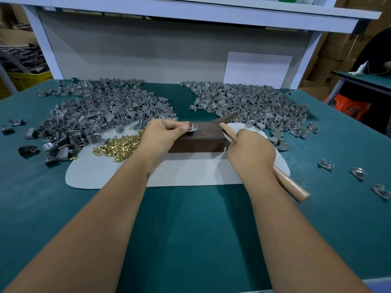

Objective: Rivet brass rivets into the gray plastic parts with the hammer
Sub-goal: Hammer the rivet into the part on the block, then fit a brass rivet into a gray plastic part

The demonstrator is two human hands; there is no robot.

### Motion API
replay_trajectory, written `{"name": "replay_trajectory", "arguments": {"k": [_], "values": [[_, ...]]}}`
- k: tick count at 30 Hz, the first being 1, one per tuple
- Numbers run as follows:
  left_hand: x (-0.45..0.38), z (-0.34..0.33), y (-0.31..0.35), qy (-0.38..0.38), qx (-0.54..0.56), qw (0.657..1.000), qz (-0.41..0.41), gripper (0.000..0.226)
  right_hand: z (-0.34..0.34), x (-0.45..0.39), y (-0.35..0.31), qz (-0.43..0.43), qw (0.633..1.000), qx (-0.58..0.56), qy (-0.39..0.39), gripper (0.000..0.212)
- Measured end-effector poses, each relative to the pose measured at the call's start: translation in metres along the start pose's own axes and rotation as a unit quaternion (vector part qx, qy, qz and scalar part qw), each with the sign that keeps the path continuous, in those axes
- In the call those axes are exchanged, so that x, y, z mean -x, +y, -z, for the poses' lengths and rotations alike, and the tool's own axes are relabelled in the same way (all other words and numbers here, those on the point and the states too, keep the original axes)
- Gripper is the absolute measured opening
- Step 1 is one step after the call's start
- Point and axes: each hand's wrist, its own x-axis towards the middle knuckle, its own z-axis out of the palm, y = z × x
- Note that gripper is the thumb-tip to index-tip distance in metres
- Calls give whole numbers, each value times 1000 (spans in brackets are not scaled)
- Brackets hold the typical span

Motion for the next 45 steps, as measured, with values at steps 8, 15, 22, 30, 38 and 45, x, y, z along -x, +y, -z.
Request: {"name": "replay_trajectory", "arguments": {"k": [8,15,22,30,38,45], "values": [[5,-2,7,51,-60,993,-87,14,-1,7,-17,144,956,-209,147,30],[9,-13,14,12,-102,981,-165,27,-8,9,-29,207,923,-316,73,30],[12,-21,15,55,-153,971,-174,22,5,-17,2,13,963,-225,148,20],[3,-9,11,84,-130,980,-124,20,17,-24,-2,-53,987,-75,128,49],[3,10,13,118,-5,988,-99,21,11,28,-88,227,947,-130,185,37],[-8,37,10,208,70,975,-29,21,0,51,-96,296,928,-122,188,38]]}}
